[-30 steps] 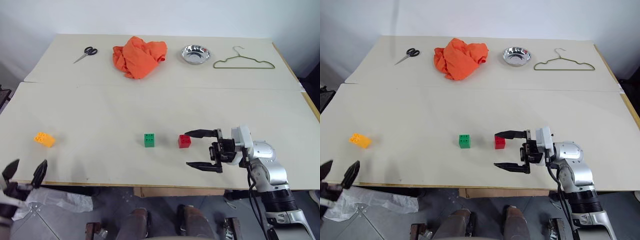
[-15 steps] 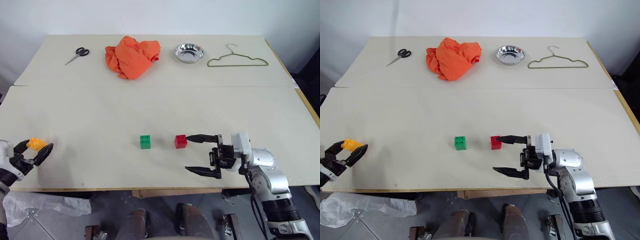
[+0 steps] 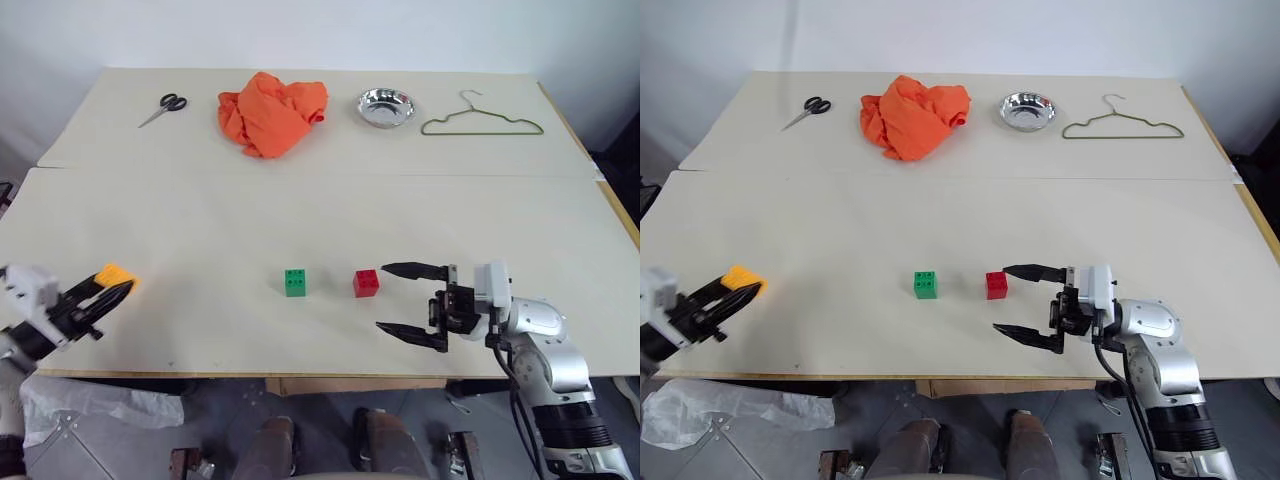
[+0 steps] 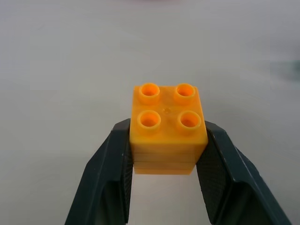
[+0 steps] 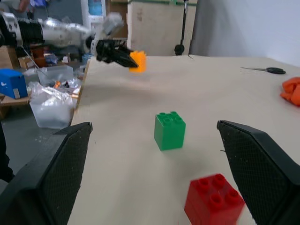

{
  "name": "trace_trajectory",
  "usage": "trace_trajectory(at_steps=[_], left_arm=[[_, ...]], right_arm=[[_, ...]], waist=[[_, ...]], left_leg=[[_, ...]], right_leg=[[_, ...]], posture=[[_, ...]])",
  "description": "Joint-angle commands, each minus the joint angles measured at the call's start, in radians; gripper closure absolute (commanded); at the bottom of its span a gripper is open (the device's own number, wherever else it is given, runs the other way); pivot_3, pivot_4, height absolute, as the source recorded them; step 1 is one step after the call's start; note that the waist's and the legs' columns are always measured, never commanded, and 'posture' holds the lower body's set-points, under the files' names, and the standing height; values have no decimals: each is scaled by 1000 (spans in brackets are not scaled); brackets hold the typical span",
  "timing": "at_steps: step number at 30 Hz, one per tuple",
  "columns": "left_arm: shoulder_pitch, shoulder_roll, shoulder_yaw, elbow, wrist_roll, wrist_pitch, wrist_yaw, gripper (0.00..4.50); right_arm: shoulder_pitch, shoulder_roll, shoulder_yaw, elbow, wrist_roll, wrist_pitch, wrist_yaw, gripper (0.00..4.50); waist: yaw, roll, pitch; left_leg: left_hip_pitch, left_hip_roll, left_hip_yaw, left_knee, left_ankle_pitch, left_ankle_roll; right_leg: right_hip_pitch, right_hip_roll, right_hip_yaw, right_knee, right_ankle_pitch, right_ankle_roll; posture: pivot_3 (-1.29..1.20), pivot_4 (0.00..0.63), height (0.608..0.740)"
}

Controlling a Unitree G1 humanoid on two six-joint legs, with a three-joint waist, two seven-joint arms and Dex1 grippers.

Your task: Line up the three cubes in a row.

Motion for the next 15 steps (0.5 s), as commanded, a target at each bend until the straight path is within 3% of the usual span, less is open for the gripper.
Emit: trace_trajectory(at_steps=[1,4,8,15], left_arm=[[-139,43,-176,66,119,-153,-190,3011],[-339,-10,-323,265,181,-233,-366,3011],[-501,-71,-390,441,223,-306,-449,3011],[-628,-105,-457,664,278,-426,-518,3011]], right_arm=[[36,-22,-35,-28,8,-20,5,0],[83,-28,-57,-65,7,-20,-26,0],[131,-33,-75,-110,9,-19,-59,0],[213,-41,-109,-183,10,-15,-113,0]], waist=[[2,1,0],[0,3,-1],[-10,1,0],[-11,1,0]], left_leg=[[0,0,0,0,0,0],[0,-1,3,-1,0,0],[0,-1,8,0,1,1],[0,-1,8,1,1,2]], right_leg=[[0,0,0,0,0,0],[-1,2,-2,2,0,0],[-3,7,-6,4,0,1],[-4,7,-5,5,1,1]], posture=[[0,150,740],[0,150,740],[0,150,740],[0,150,740]])
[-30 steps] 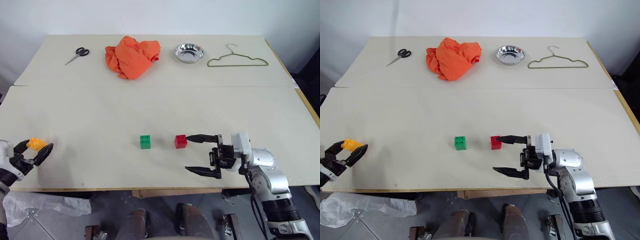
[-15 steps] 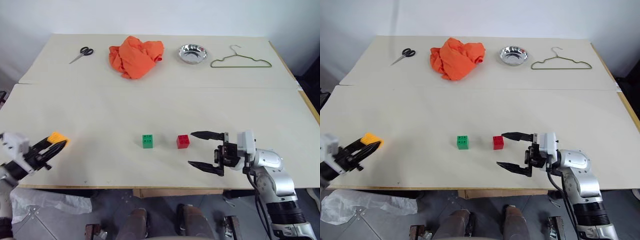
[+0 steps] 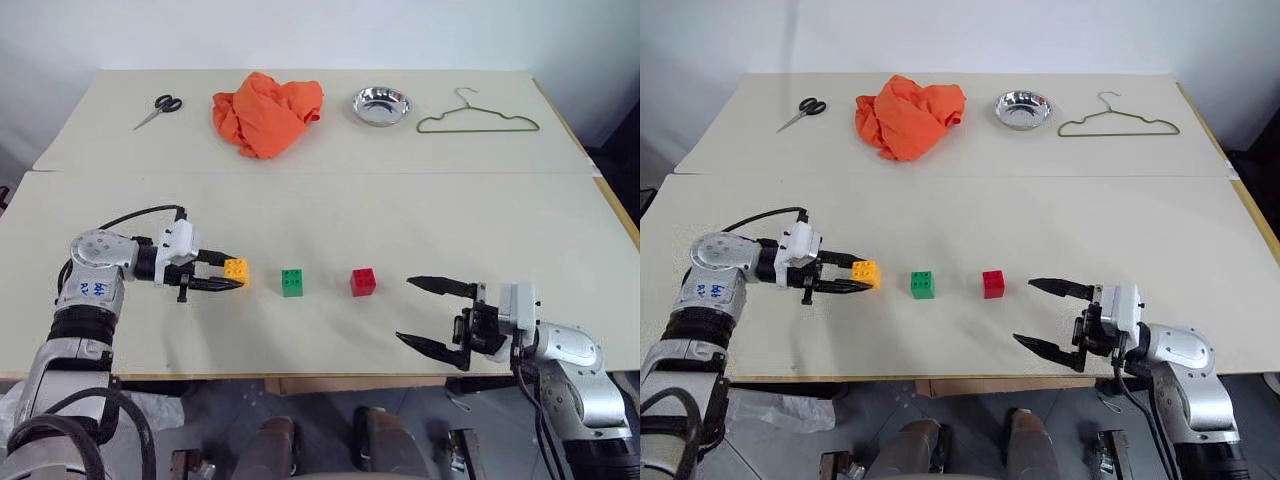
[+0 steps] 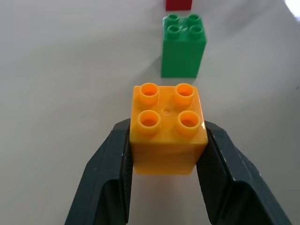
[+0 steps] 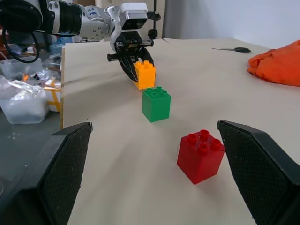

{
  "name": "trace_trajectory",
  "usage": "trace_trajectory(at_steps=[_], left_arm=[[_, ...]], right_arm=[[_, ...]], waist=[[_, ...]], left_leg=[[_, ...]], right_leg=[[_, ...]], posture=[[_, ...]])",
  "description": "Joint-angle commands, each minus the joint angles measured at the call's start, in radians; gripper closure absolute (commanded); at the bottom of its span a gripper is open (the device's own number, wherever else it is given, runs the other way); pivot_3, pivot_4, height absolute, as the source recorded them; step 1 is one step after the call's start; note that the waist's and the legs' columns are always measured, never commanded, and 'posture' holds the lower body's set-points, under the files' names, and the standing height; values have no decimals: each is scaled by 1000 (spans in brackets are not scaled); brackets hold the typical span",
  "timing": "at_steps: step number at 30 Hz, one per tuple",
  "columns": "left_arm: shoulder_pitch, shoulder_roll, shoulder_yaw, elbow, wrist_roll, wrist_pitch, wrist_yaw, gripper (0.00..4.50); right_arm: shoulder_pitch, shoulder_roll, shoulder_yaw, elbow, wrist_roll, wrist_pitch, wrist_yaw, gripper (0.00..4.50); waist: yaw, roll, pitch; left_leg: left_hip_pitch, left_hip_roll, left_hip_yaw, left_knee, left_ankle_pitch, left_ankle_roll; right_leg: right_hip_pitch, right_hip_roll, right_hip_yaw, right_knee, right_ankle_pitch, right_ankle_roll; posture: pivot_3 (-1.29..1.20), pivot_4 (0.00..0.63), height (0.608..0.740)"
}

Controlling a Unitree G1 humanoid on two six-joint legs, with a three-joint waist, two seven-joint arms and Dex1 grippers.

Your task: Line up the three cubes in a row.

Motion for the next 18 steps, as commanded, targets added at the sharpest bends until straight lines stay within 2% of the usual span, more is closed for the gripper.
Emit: trace_trajectory(at_steps=[1,12,14,16,18], left_arm=[[-33,3,-21,69,11,-44,-112,3011],[7,15,-108,15,-63,-19,-112,3011],[12,17,-101,12,-66,-16,-112,2289],[15,23,-99,10,-64,2,-112,1796],[16,26,-85,28,-40,-52,-89,1186]], right_arm=[[33,-15,-37,-60,12,-4,-26,0],[30,-23,-30,-46,10,-10,-32,0],[16,-25,-27,-32,9,-9,-25,0],[6,-25,-24,-23,8,-9,-19,0],[-11,-25,-17,-9,7,-10,-10,0]], waist=[[2,0,0],[13,0,0],[13,0,0],[13,0,0],[13,0,0]], left_leg=[[0,0,0,0,0,0],[0,-1,0,1,0,1],[0,-1,0,1,0,1],[0,-1,0,1,0,1],[0,-1,0,1,0,1]], right_leg=[[0,0,0,0,0,0],[0,-2,2,0,0,1],[0,-2,2,0,0,1],[0,-2,2,0,0,1],[0,-1,2,0,0,1]], posture=[[0,150,740],[0,150,740],[0,150,740],[0,150,740],[0,150,740]])
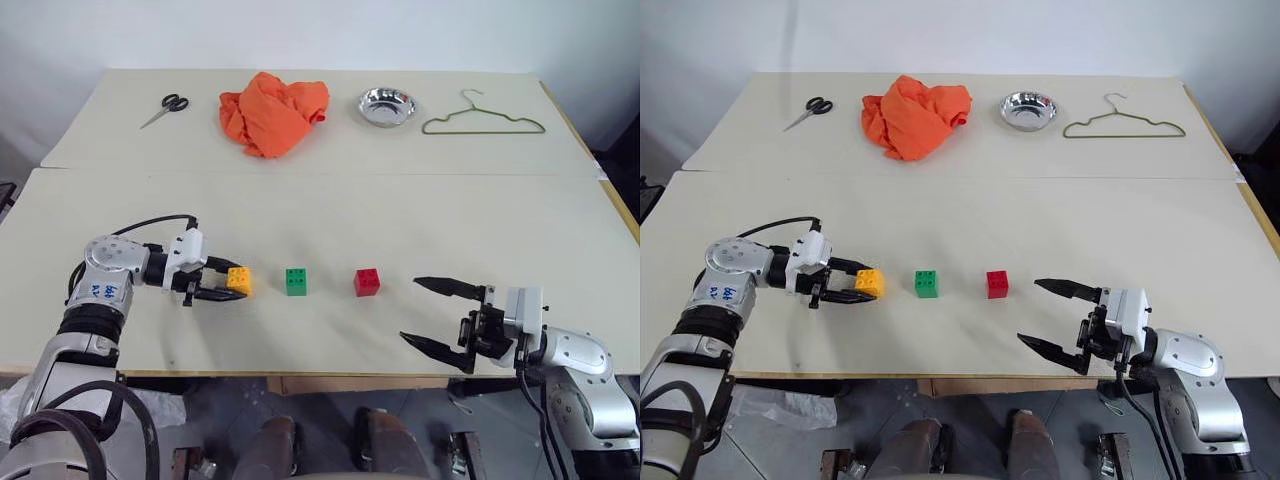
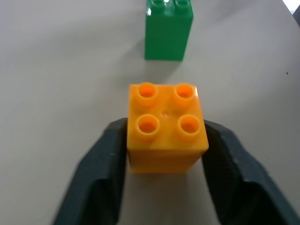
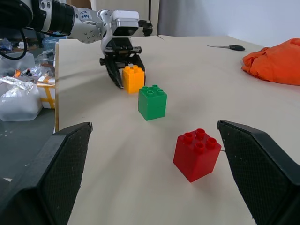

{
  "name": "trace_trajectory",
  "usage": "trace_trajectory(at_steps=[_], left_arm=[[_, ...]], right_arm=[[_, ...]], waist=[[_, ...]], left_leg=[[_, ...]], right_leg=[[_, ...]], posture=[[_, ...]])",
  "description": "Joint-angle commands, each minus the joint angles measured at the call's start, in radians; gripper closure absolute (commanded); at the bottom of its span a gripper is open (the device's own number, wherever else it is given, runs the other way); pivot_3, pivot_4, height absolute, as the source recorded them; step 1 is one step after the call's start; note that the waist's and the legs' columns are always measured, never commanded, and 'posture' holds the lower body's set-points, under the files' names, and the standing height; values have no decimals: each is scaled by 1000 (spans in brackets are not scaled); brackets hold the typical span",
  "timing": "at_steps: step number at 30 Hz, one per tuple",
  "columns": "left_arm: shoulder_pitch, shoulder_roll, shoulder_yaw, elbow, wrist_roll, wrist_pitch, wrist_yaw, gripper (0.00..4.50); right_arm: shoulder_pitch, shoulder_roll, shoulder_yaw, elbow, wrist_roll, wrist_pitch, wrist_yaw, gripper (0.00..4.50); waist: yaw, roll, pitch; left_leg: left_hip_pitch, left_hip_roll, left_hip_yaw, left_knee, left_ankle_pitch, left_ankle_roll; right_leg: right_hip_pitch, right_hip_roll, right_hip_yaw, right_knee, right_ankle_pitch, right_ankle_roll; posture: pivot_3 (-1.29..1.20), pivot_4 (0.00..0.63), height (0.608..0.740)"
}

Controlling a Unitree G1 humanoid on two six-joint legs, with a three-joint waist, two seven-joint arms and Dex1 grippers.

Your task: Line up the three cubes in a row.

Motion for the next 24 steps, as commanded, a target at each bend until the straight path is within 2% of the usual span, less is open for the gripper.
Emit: trace_trajectory(at_steps=[1,4,9,14,17,21,24], left_arm=[[0,24,26,2,22,-62,-83,927],[1,52,60,-1,10,-55,-69,30],[153,184,171,-201,-104,110,-97,30],[373,281,336,-452,-201,225,9,30],[423,280,423,-564,-247,329,108,30],[488,265,473,-630,-205,286,158,30],[527,263,475,-601,-183,261,154,30]], right_arm=[[-21,-11,-3,2,6,-10,15,0],[-35,-10,12,3,20,5,35,0],[-63,-78,-9,15,27,39,88,0],[-152,-176,-28,38,42,94,132,0],[-213,-220,-13,54,41,120,171,0],[-301,-254,36,106,-14,95,235,0],[-343,-246,65,159,-51,64,265,0]], waist=[[0,0,0],[0,0,0],[-21,0,0],[-24,0,0],[-16,0,0],[-7,0,1],[-9,0,1]], left_leg=[[0,0,0,0,0,0],[0,0,0,0,0,0],[0,1,0,0,0,0],[0,2,-3,-1,0,0],[0,2,-4,0,0,-1],[0,2,-7,-1,1,-1],[0,2,-6,-1,0,-1]], right_leg=[[0,0,0,0,0,0],[0,0,0,0,0,0],[-1,-3,1,0,0,0],[1,-5,6,-2,0,0],[2,-5,6,-2,0,-1],[3,-5,5,-3,0,-1],[2,-5,4,-4,0,-1]], posture=[[0,150,740],[0,150,740],[0,150,740],[0,150,740],[0,150,740],[0,150,740],[0,150,740]])
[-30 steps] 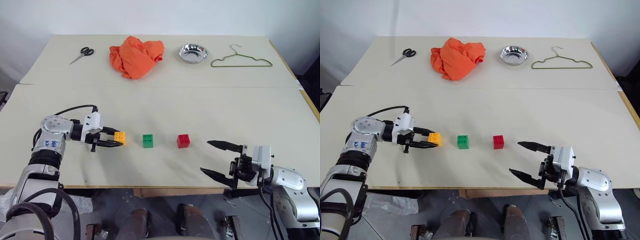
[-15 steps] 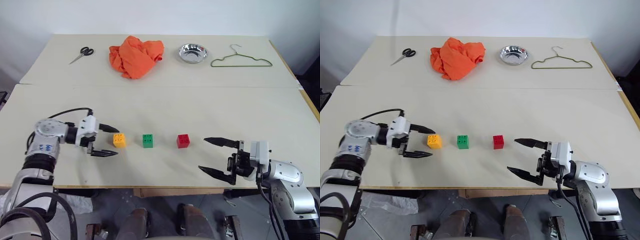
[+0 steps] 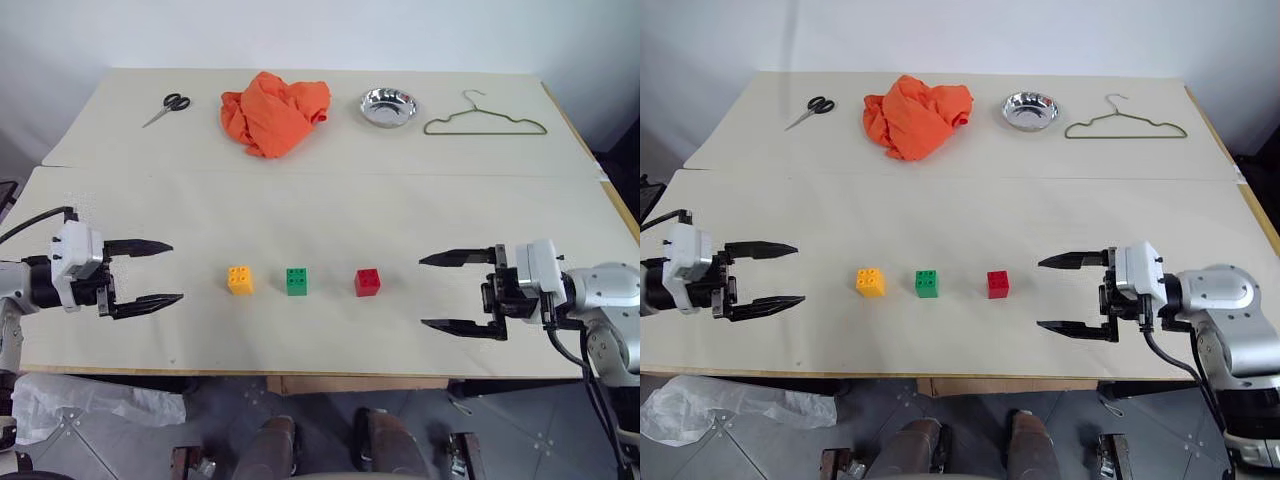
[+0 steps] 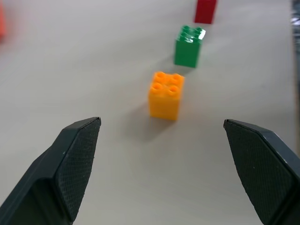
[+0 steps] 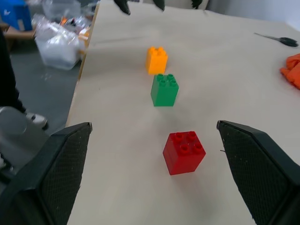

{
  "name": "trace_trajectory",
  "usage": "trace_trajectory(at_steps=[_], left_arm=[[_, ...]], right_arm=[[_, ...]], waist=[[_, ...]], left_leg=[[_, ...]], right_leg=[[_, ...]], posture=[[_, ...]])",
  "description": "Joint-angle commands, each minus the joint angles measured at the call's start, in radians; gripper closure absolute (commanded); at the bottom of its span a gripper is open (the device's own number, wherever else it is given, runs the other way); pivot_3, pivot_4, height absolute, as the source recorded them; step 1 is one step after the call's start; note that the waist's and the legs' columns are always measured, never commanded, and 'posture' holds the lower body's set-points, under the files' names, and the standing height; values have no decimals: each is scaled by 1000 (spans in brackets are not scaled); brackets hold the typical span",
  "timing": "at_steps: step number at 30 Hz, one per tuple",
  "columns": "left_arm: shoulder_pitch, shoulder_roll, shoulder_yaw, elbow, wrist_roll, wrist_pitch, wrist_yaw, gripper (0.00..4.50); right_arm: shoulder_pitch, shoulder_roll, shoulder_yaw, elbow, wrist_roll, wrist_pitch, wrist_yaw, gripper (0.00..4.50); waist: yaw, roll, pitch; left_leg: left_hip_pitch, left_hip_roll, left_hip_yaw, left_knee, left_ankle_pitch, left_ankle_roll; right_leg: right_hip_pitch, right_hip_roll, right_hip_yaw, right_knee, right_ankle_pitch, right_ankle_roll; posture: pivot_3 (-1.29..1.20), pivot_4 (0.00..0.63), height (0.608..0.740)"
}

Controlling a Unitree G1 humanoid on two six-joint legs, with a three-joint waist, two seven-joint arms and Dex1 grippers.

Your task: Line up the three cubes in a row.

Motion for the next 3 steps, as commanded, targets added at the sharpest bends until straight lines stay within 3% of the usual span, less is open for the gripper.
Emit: trace_trajectory(at_steps=[1,3], left_arm=[[40,2,32,13,11,-21,-6,30],[61,3,37,5,13,-29,-3,30]], right_arm=[[-33,1,17,43,-25,-32,35,0],[-48,10,26,70,-36,-50,44,0]], waist=[[-1,0,0],[-2,0,0]], left_leg=[[0,0,0,0,0,0],[0,0,0,0,0,0]], right_leg=[[0,0,0,0,0,0],[-1,0,0,0,0,0]], posture=[[0,150,740],[0,150,740]])
